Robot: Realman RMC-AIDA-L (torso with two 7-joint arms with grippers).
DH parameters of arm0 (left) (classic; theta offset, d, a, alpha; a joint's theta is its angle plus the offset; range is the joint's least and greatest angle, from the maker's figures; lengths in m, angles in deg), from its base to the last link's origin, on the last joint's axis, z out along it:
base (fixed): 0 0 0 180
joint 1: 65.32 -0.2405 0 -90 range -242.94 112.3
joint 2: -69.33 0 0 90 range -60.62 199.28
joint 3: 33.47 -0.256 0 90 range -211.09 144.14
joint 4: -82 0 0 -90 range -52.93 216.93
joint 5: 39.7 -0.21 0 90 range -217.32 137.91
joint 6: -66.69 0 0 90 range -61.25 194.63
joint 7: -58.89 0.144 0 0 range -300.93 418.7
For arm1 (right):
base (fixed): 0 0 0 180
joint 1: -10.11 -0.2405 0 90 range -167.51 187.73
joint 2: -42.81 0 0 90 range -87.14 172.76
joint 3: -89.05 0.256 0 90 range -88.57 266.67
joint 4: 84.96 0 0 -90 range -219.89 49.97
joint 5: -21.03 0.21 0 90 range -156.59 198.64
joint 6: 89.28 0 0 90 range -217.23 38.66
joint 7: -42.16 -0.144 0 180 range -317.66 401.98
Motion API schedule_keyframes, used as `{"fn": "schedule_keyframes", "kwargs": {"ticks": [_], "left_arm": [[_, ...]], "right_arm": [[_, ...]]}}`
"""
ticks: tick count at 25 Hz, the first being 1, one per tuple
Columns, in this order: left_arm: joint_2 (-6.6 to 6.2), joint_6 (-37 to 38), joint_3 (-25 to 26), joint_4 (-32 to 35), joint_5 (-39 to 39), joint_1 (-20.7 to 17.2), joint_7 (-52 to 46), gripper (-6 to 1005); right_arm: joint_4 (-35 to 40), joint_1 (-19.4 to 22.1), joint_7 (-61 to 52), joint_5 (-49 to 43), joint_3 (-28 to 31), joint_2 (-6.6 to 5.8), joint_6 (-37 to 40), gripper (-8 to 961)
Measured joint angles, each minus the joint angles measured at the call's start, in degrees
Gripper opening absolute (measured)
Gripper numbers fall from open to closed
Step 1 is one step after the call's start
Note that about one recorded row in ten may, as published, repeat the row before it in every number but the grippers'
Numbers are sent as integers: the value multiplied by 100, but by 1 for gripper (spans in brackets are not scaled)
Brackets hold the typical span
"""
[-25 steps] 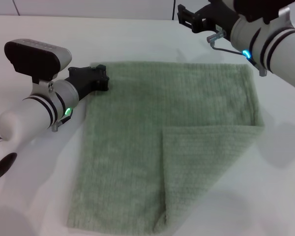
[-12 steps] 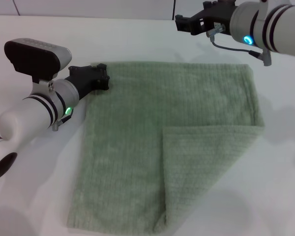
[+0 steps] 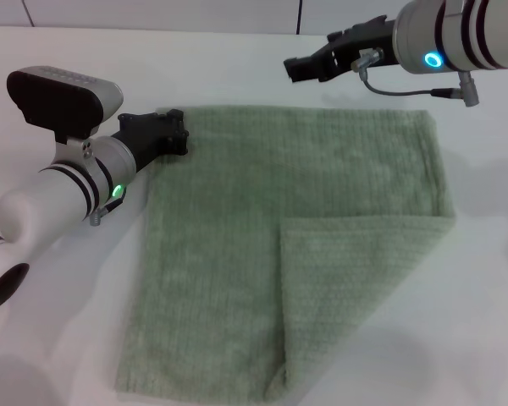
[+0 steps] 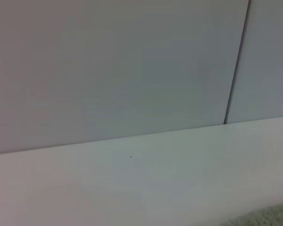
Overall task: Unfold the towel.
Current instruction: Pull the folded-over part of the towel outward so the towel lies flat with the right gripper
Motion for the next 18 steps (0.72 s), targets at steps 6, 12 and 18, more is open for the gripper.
{"fn": "schedule_keyframes", "kwargs": {"ticks": [6, 12, 18], "left_arm": [[0, 1, 0, -5, 0, 5, 1, -1], [6, -13, 0, -6, -5, 15, 50, -1], [21, -83, -31, 43, -8, 76, 59, -1]], "right_arm": [[8, -310, 481, 509, 334, 0, -1062, 746], [-268, -649, 734, 668, 452, 9, -1683, 745], [-529, -873, 1024, 1037, 468, 4, -1998, 745]]}}
